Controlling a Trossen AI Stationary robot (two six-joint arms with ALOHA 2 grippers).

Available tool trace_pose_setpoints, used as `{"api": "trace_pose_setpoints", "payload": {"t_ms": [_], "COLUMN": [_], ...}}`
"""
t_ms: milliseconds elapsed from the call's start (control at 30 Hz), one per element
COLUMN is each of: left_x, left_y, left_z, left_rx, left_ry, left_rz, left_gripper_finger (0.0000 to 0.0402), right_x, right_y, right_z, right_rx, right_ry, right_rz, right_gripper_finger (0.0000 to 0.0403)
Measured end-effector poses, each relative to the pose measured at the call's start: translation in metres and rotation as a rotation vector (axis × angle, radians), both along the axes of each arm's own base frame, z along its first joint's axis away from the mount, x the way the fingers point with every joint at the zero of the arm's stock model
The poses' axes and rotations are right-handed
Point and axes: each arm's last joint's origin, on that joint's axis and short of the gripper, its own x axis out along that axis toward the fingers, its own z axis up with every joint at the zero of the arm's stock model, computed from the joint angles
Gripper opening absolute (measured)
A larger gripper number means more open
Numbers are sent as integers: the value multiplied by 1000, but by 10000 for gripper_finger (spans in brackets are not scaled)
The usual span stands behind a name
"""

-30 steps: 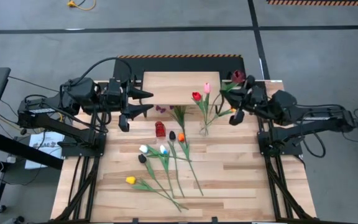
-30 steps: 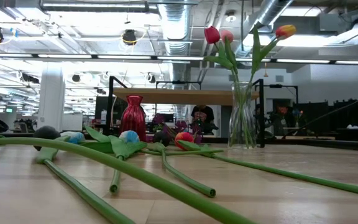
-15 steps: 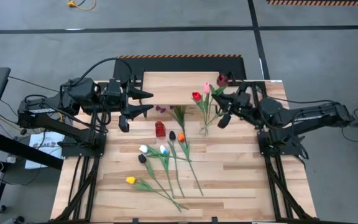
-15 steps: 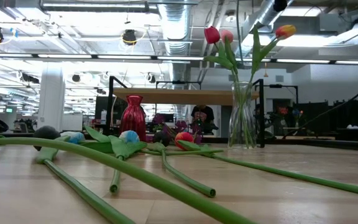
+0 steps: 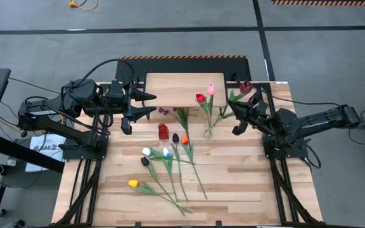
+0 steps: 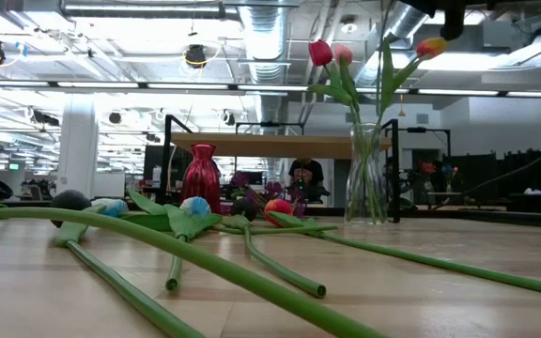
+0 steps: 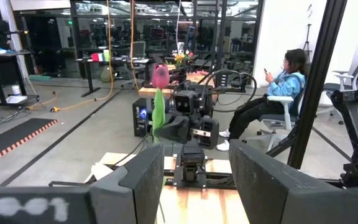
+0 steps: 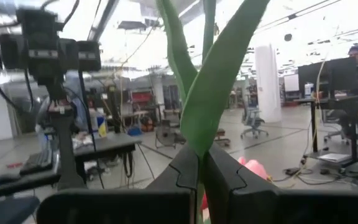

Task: Pick and place flowers into a vace then onto a shelf
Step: Put the dark red tulip into the transparent vase

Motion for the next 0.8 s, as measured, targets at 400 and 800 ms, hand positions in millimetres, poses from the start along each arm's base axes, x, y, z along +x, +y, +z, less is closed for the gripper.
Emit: {"api": "trace_pose_setpoints", "payload": {"t_ms": [400, 800], "left_x": [0, 0], "left_y": [0, 0], "left_z": [0, 0], "left_rx": [0, 0], "left_ry": [0, 1], "left_rz": [0, 0], "left_gripper_finger": [171, 171], "right_x": [15, 30], "right_y": [-6, -5], "right_z": [-11, -24], "right_rx": [-1, 57], "right_ry": [48, 73], "right_rz": [-40, -27], "right_gripper_finger": [0, 32]}}
